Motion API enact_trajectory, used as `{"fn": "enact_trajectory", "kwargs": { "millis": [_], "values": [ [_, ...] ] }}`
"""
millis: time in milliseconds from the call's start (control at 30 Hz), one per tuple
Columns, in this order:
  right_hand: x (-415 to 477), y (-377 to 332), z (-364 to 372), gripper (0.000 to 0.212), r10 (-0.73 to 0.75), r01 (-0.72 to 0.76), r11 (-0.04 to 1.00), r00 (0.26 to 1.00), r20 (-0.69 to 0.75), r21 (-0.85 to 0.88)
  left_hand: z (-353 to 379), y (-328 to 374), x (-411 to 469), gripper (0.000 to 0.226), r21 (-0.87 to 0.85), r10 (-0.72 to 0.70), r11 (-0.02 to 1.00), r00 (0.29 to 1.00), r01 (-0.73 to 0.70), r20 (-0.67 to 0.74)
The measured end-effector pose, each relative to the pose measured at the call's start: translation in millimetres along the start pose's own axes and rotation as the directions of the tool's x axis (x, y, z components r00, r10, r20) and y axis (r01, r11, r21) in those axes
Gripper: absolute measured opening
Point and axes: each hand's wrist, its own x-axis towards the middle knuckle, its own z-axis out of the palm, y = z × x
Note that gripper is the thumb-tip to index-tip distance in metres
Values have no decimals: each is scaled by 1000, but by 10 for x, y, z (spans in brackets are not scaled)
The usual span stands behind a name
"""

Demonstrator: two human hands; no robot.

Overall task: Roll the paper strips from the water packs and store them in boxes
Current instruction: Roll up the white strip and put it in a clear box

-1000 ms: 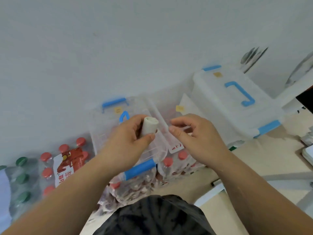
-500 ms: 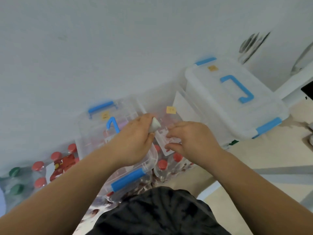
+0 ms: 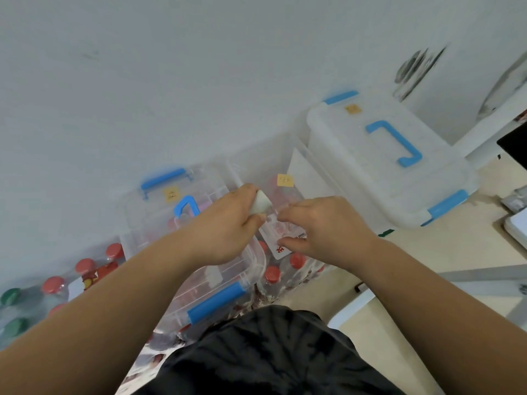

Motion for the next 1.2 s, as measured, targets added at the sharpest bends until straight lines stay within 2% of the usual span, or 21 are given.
{"fn": "enact_trajectory", "kwargs": {
  "millis": [133, 300, 500, 633, 833, 1033, 1133, 1200],
  "values": [
    [54, 78, -52, 34, -66, 68, 998, 993, 94, -15, 16, 2, 29, 17, 28, 13, 1000, 1000, -13, -24],
    [115, 164, -54, 26, -185, 197, 975, 976, 116, -103, -30, -13, 34, 20, -56, -25, 998, 999, 23, -37],
    [118, 195, 1, 36, -249, 254, 960, 967, 58, -114, -36, -22, 22, 22, -83, -34, 996, 999, 30, -42],
    [173, 149, -10, 29, -369, 372, 918, 928, 47, -138, -18, -13, 40, 20, -100, -44, 994, 998, 40, -46],
    [197, 140, 44, 27, -419, 423, 892, 906, 58, -162, -25, -13, 39, 18, -158, -64, 986, 997, 57, -37],
    [220, 123, 22, 4, -517, 515, 838, 855, 40, -180, -5, 16, -57, 20, -176, -67, 983, 993, 49, -100],
    [195, 137, 3, 6, -482, 482, 869, 876, 27, -117, -28, -5, -114, 18, -216, -100, 974, 986, 70, -133],
    [176, 151, -6, 19, -368, 366, 928, 930, -8, -72, -57, -5, -158, 19, -251, -164, 959, 980, 131, -113]
  ]
}}
